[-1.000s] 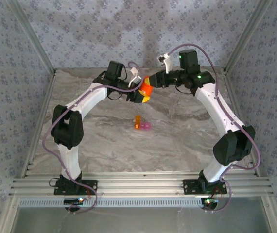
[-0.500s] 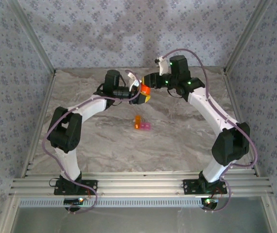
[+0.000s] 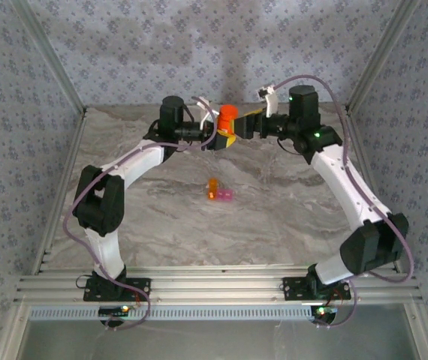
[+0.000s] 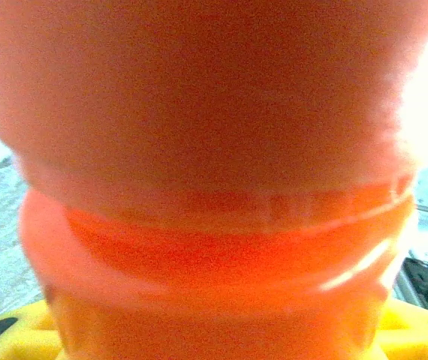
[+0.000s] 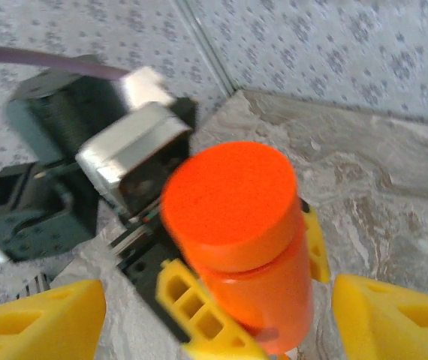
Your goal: Sort the pills into containers
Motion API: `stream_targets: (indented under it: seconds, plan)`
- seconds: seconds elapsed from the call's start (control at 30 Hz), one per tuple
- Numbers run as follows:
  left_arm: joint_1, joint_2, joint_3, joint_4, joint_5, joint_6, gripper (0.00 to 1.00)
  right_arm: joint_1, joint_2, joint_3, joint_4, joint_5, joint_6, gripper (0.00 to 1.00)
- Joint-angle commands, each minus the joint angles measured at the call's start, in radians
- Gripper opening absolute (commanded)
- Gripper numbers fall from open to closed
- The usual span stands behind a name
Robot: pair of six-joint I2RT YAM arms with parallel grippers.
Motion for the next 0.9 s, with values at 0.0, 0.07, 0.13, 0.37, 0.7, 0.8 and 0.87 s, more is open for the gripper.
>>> stream_targets:
  seconds: [0.0, 0.07, 0.13, 0.37, 0.7, 0.8, 0.87]
  plan:
    - [0.005, 0.017, 0.074, -0.134, 0.129, 0.089, 0.0, -0.026, -0.032, -0.011, -0.059, -0.075, -0.138, 0.8]
    - [0.002, 0.026, 0.121, -0.266, 0.168, 0.167, 0.0, -0.041, -0.026, 0.0, -0.067, -0.077, -0.163, 0.8]
    - [-0.002, 0.04, 0.173, -0.402, 0.188, 0.252, 0.0, -0.05, -0.007, 0.026, -0.08, -0.076, -0.165, 0.81]
    - [-0.018, 0.079, 0.273, -0.629, 0.217, 0.393, 0.0, -0.03, 0.052, 0.098, -0.1, -0.088, -0.16, 0.81]
    - [-0.02, 0.087, 0.279, -0.643, 0.216, 0.404, 0.0, 0.011, 0.101, 0.141, -0.117, -0.071, -0.145, 0.78]
    - [-0.02, 0.085, 0.279, -0.647, 0.216, 0.409, 0.0, 0.02, 0.116, 0.151, -0.131, -0.067, -0.145, 0.75]
    - [-0.02, 0.086, 0.28, -0.649, 0.217, 0.411, 0.0, 0.023, 0.125, 0.157, -0.145, -0.065, -0.148, 0.75]
